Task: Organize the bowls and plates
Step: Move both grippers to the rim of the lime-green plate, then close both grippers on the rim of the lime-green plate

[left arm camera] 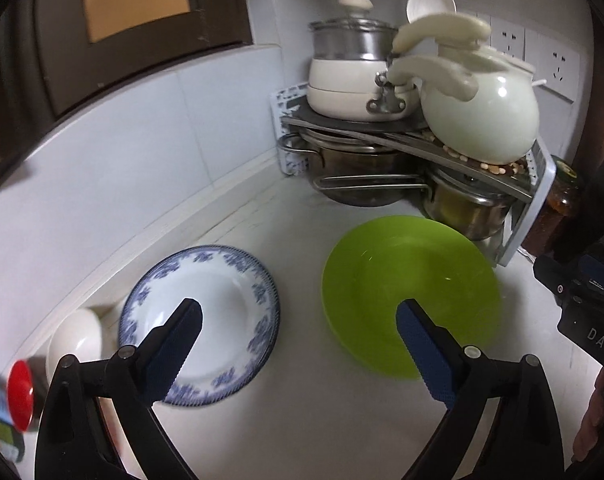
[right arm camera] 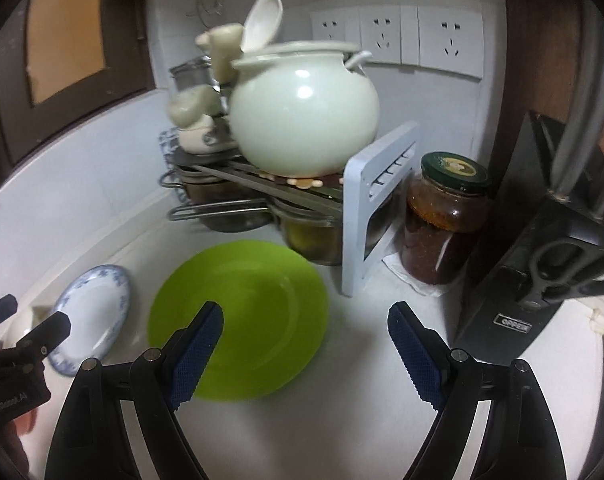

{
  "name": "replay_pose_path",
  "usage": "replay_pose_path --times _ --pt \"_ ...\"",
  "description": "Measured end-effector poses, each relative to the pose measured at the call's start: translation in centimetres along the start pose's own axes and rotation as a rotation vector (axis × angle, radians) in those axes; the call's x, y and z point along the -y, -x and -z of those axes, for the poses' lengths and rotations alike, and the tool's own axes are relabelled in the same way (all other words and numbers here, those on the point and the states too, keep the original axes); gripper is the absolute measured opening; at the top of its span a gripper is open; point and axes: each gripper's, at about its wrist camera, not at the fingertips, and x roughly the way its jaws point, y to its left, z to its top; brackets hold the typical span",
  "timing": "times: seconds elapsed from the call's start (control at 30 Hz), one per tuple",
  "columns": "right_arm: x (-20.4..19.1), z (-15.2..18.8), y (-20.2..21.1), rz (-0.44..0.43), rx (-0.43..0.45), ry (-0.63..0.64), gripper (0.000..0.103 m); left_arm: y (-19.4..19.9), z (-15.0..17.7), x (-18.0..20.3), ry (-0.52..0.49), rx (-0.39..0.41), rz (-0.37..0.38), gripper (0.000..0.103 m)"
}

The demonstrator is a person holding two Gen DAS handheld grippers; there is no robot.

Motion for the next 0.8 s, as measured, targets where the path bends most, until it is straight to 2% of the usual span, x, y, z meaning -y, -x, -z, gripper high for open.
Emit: replay_pose_path --times 0.33,0.7,0.8 --pt "1.2 0.4 -7.0 -0.002 -0.104 -0.060 0.085 -7.0 -1.4 1.5 -0.064 -0.064 0.063 0.096" --pt "0.8 1.5 -11.9 0.024 -0.174 -0.066 0.083 -13.3 -1.3 2.4 -0.073 -0.153 0.118 0.085" --pt "0.8 1.8 -12.8 0.029 -0.187 -0.070 0.080 -14.4 -1.2 2.5 -0.066 -0.179 0.149 0.079"
